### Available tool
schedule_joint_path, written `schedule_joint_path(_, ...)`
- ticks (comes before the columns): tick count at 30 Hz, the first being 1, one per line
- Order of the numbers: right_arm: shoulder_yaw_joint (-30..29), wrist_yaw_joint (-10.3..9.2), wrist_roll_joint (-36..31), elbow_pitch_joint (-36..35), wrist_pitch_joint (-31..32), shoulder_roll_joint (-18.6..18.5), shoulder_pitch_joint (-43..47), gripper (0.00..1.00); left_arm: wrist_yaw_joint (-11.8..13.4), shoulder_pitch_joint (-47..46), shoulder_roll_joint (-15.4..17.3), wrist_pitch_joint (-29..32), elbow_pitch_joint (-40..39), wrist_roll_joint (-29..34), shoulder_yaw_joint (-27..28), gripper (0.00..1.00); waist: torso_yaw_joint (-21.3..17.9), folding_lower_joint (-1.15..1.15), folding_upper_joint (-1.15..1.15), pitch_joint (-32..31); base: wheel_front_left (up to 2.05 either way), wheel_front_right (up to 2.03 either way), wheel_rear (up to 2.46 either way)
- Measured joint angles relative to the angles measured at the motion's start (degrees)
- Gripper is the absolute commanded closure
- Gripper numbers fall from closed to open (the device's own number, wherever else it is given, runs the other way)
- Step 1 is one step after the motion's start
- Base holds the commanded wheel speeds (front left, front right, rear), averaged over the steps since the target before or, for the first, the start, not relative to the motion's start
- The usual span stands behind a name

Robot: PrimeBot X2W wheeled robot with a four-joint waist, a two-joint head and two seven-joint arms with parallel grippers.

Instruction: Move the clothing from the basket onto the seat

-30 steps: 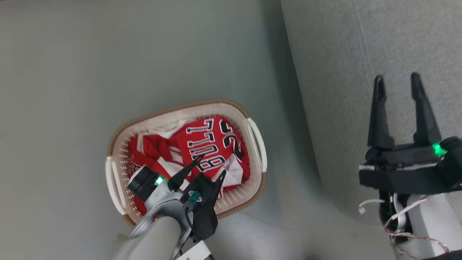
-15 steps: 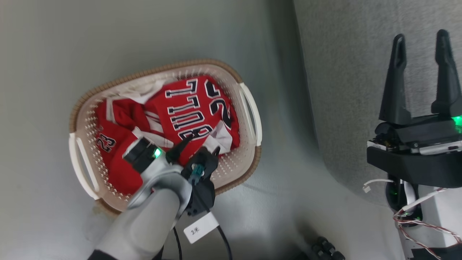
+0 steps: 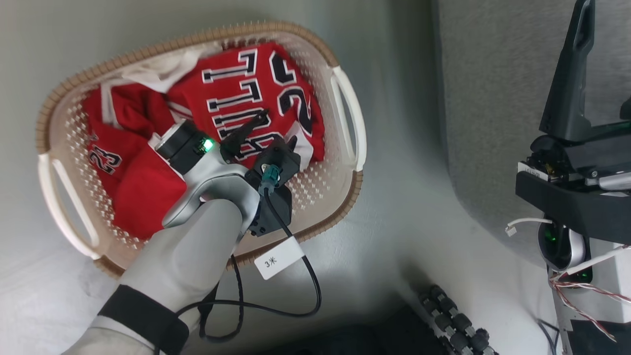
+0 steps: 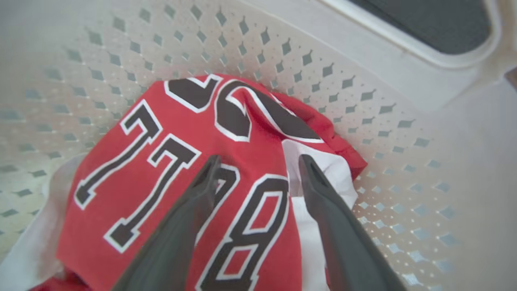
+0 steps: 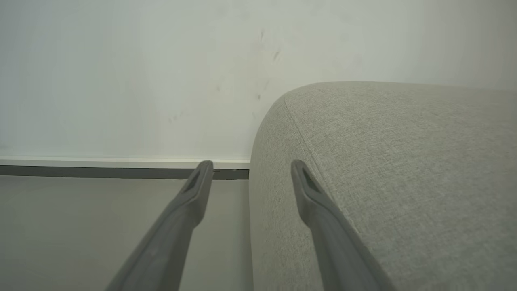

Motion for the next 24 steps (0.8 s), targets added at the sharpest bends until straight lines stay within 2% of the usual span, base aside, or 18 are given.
schedule_joint_path(6, -0.26, -0.01, -0.66, -0.31, -0.26, 0.15, -1.01, 0.00, 0.62, -1.96, 0.02, -0.60, 3.14, -0.02, -0.31, 0.00, -0.16, 0.00, 0.00, 3.57, 0.00, 0.00, 0.00)
schedule_joint_path(7, -0.32, -0.02, -0.82, -0.38, -0.32, 0.15, -1.11, 0.00, 0.91, -2.25, 0.02, -0.93, 3.45, -0.02, -0.32, 0.13, -0.16, 0.00, 0.00, 3.83, 0.00, 0.00, 0.00)
schedule_joint_path(8, -0.35, -0.02, -1.13, -0.45, -0.49, 0.15, -1.22, 0.00, 1.11, -2.55, 0.00, -1.01, 3.76, -0.04, -0.33, 0.44, -0.15, -0.01, 0.00, 4.02, 0.00, 0.00, 0.00)
schedule_joint_path(9, -0.37, -0.02, -1.38, -0.46, -0.48, 0.16, -1.47, 0.00, 1.12, -2.80, 0.00, -1.10, 4.05, -0.16, -0.34, 0.57, -0.15, 0.00, 0.00, 4.15, 0.00, 0.00, 0.00)
schedule_joint_path(10, -0.37, -0.02, -1.63, -0.45, -0.48, 0.18, -1.67, 0.00, 1.43, -2.94, 0.00, -1.26, 4.42, -0.24, -0.37, 0.57, -0.14, -0.01, 0.00, 4.22, 0.00, 0.00, 0.00)
schedule_joint_path(12, -0.36, -0.02, -1.67, -0.37, -0.48, 0.23, -1.84, 0.00, 1.83, -3.07, 0.01, -1.59, 4.88, -0.38, -0.45, 0.89, -0.13, -0.01, -0.01, 4.24, 0.00, 0.00, 0.00)
schedule_joint_path(13, -0.36, -0.02, -1.68, -0.34, -0.48, 0.26, -1.88, 0.00, 2.07, -3.19, 0.01, -1.87, 5.00, -0.41, -0.54, 1.00, -0.13, -0.01, -0.01, 4.24, 0.00, 0.00, 0.00)
schedule_joint_path(24, -0.25, 0.08, -2.56, 2.96, -0.47, 0.87, -2.43, 0.00, 3.26, -3.88, -0.01, -5.61, 4.69, -4.22, -1.83, 1.00, 0.13, -0.01, -0.01, 2.30, 0.00, 0.00, 0.00)
